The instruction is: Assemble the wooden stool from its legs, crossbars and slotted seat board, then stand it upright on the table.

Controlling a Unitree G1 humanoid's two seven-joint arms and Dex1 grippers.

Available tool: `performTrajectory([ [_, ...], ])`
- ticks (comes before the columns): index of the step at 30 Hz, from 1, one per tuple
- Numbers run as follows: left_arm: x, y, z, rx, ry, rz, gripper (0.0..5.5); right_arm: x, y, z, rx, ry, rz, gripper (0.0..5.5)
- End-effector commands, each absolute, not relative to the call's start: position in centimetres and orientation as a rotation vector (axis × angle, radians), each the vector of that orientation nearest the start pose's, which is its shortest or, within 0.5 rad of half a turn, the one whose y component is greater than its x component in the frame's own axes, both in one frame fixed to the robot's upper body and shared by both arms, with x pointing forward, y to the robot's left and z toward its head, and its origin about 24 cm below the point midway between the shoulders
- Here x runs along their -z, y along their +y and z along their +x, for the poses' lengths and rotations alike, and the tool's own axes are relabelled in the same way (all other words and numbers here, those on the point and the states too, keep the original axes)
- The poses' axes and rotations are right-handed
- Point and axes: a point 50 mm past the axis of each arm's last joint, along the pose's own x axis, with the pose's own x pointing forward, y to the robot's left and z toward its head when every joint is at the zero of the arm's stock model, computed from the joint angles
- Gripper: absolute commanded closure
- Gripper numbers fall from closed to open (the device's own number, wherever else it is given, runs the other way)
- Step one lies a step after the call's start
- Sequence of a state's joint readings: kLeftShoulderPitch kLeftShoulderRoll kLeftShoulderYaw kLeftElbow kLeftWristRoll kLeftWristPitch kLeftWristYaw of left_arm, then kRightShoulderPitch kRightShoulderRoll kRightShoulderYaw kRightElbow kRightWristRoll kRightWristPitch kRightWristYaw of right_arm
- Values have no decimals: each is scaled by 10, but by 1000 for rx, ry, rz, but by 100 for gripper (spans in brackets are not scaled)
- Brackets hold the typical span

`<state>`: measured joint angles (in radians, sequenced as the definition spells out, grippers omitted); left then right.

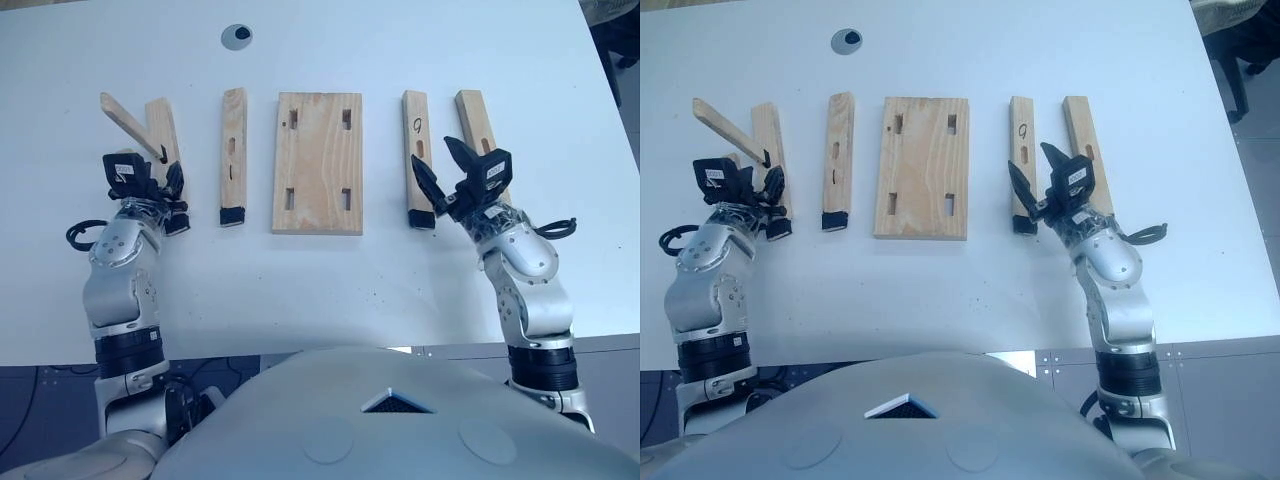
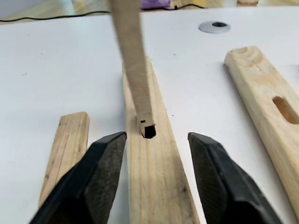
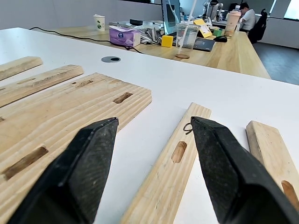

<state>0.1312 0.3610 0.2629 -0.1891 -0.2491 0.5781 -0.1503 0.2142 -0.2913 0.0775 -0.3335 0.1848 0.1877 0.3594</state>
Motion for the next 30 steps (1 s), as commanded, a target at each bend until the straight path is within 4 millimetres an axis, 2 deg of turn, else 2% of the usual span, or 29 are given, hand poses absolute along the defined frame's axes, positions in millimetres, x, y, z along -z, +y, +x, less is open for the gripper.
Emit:
performTrajectory([
  [1, -44, 269, 213, -133, 508, 47, 246, -58, -161, 203, -441, 93, -85, 263],
  [6, -41, 266, 212, -172, 588, -3, 186, -57, -162, 204, -442, 100, -89, 263],
  [9, -38, 264, 212, -168, 634, -26, 171, -57, -161, 204, -443, 101, -90, 263],
  [21, -36, 270, 209, -219, 672, 25, 343, -58, -158, 210, -469, 94, -108, 263],
  [23, -45, 272, 217, -231, 617, 40, 347, -59, -159, 211, -470, 91, -112, 263],
  [26, -75, 269, 242, -211, 423, 7, 347, -61, -161, 214, -470, 86, -118, 263],
  [30, -119, 240, 275, 10, 184, -93, 347, -67, -164, 221, -450, 59, -81, 263],
])
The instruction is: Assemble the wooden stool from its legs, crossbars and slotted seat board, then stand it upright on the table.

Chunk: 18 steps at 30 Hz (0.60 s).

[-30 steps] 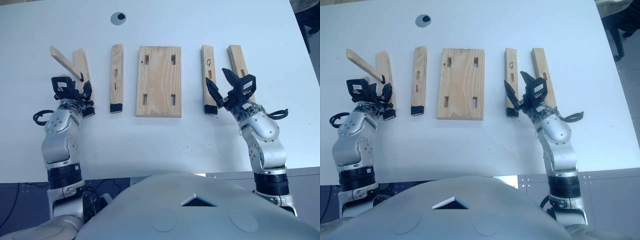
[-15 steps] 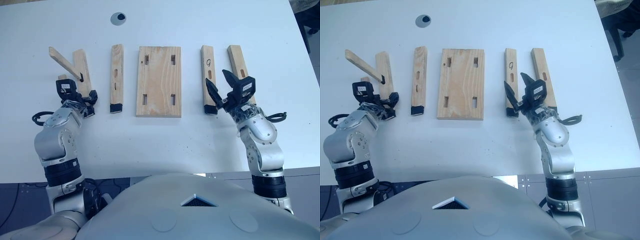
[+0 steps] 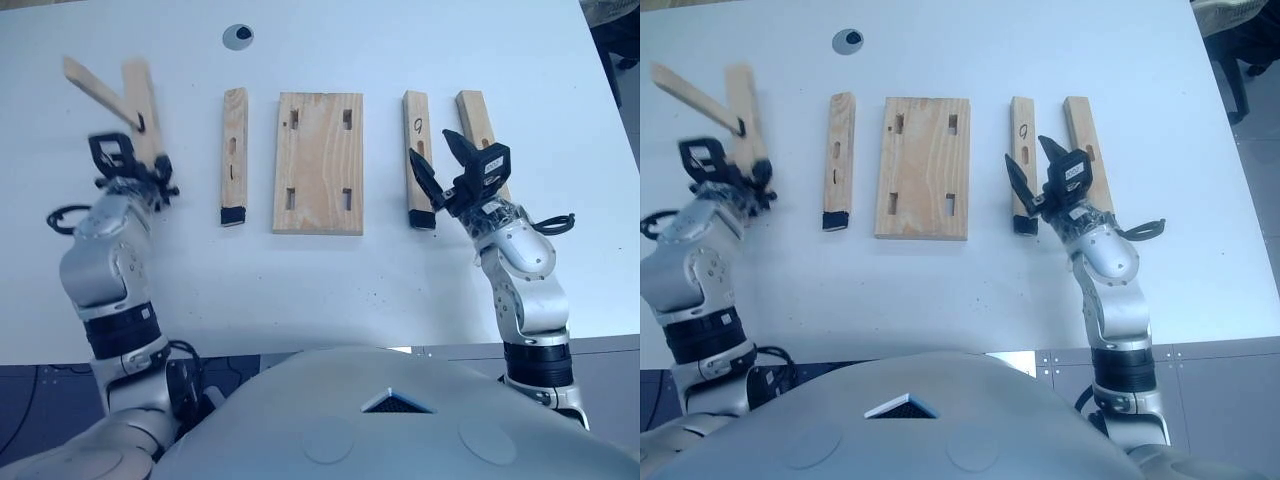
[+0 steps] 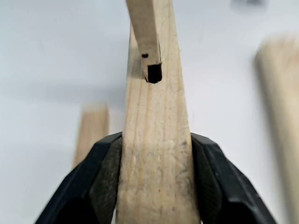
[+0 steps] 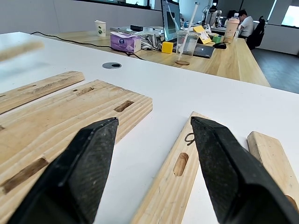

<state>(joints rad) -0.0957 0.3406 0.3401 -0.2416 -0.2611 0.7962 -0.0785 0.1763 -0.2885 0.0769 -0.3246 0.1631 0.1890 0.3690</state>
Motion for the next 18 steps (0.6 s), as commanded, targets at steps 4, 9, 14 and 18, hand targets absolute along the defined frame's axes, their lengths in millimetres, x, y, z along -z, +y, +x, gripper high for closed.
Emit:
performTrajectory([
  [4, -140, 172, 294, 602, 158, -551, 347, -97, -162, 239, -572, -9, 82, 263],
  [9, -145, 138, 271, 1136, 200, -808, 347, -149, -163, 255, -920, 55, 553, 263],
  [14, -143, 129, 268, 1257, 255, -886, 347, -170, -167, 263, -1050, 141, 798, 263],
  [18, -141, 123, 262, 1305, 280, -878, 347, -186, -150, 265, -1112, 157, 882, 263],
])
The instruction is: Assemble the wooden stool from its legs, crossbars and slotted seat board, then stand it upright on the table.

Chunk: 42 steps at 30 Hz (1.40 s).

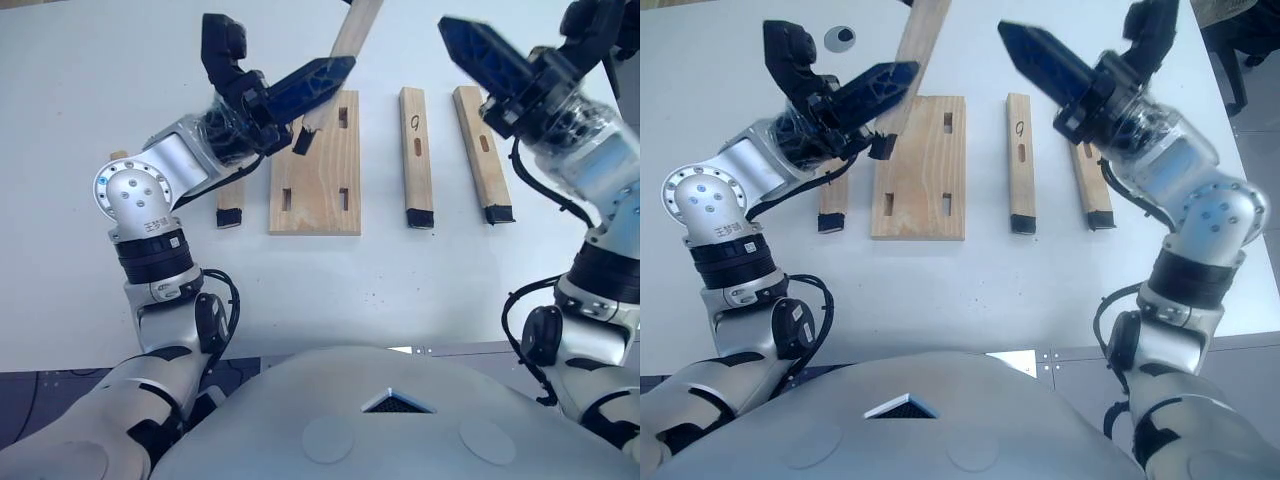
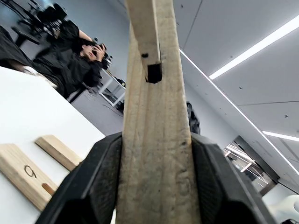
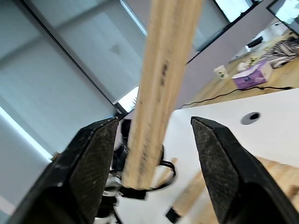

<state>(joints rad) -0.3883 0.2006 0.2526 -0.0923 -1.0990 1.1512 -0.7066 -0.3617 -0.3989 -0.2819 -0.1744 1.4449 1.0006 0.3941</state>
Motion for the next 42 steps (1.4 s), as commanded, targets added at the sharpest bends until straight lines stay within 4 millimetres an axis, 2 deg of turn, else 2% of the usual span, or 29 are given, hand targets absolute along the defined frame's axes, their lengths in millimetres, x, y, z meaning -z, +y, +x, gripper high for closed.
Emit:
performTrajectory([
  [1, -141, 122, 262, 1313, 282, -870, 347, -186, -146, 266, -1106, 173, 882, 263],
  [5, -146, 118, 258, 1348, 256, -891, 347, -181, -136, 267, -1084, 227, 880, 263],
  [11, -149, 116, 252, 1395, 262, -903, 347, -174, -131, 266, -1065, 261, 902, 263],
  [16, -145, 117, 250, 1401, 289, -899, 347, -181, -130, 265, -1113, 240, 981, 344],
  [21, -136, 120, 257, 1317, 331, -875, 347, -181, -132, 264, -1130, 246, 970, 347],
  [22, -132, 123, 259, 1291, 343, -866, 311, -180, -132, 264, -1128, 244, 947, 347],
  [25, -116, 139, 260, 1221, 389, -841, 265, -172, -133, 267, -1096, 223, 866, 347],
  [29, -85, 178, 254, 1099, 463, -814, 206, -155, -137, 261, -1096, 150, 750, 347],
  [33, -66, 212, 257, 928, 470, -738, 136, -131, -136, 254, -1114, 164, 610, 347],
  [36, -64, 227, 255, 884, 427, -680, 133, -117, -138, 256, -1100, 161, 595, 347],
  [42, -72, 233, 262, 846, 348, -704, 133, -95, -138, 261, -1075, 162, 524, 347],
])
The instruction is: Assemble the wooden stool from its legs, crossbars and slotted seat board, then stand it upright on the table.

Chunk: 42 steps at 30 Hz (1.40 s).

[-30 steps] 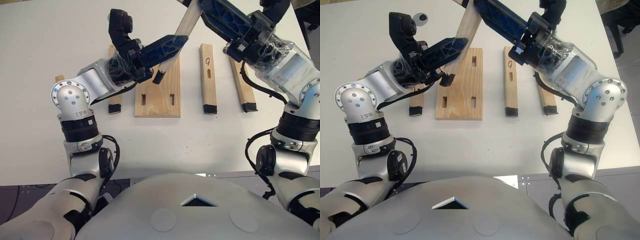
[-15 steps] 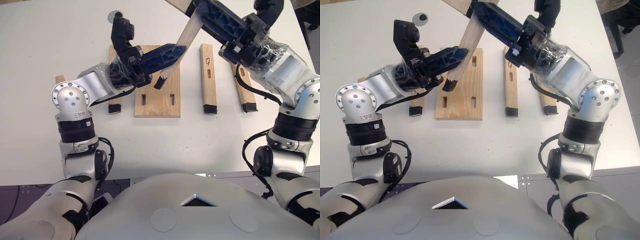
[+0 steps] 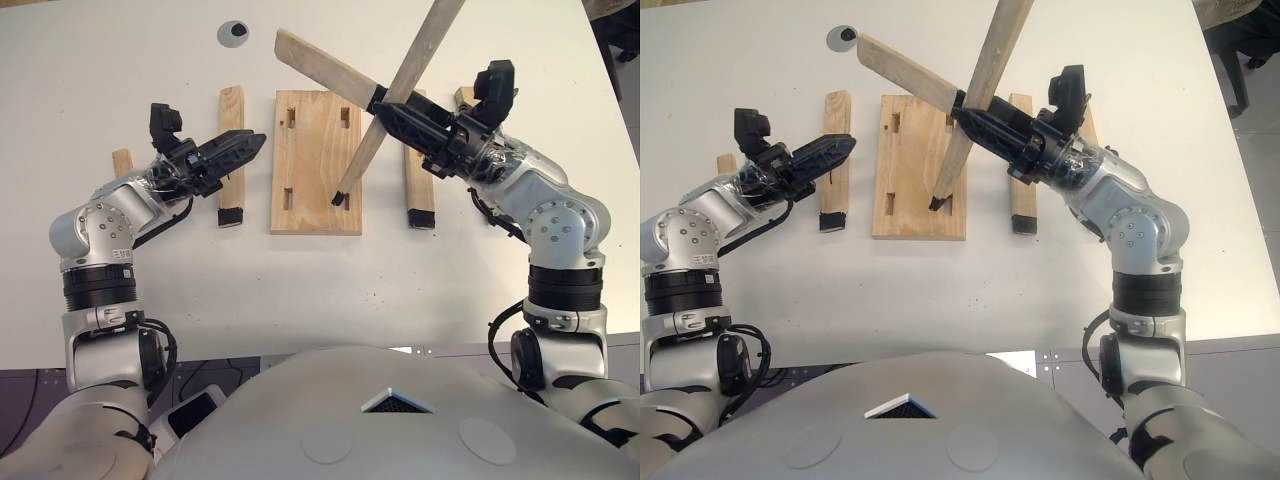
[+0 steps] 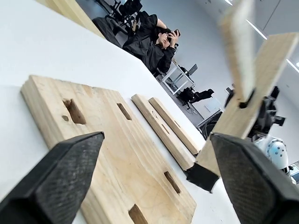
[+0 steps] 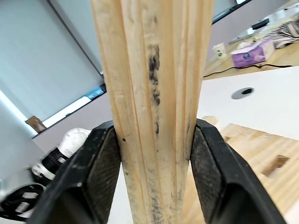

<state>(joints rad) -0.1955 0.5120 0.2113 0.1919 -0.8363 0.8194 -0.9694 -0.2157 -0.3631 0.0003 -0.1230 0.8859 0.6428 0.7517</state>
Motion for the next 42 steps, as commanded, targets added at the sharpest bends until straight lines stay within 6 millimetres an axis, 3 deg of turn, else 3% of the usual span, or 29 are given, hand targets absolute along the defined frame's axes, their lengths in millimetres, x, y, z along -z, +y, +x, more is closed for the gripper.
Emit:
performTrajectory([
  [1, -73, 232, 263, 847, 345, -710, 133, -92, -138, 261, -1072, 165, 514, 347],
  [7, -70, 234, 265, 841, 380, -685, 133, -77, -135, 262, -1072, 175, 471, 347],
  [14, -68, 231, 269, 822, 373, -696, 133, -58, -153, 260, -1192, 322, 166, 347],
  [20, -55, 226, 260, 795, 390, -672, 133, -67, -172, 271, -1314, 408, -70, 347],
  [27, -42, 216, 247, 779, 401, -680, 133, -72, -169, 284, -1360, 456, -266, 347],
  [32, -36, 212, 241, 745, 378, -703, 133, -70, -172, 299, -1292, 579, -342, 347],
  [42, -32, 218, 233, 659, 311, -770, 133, -58, -169, 292, -1426, 819, -434, 347],
])
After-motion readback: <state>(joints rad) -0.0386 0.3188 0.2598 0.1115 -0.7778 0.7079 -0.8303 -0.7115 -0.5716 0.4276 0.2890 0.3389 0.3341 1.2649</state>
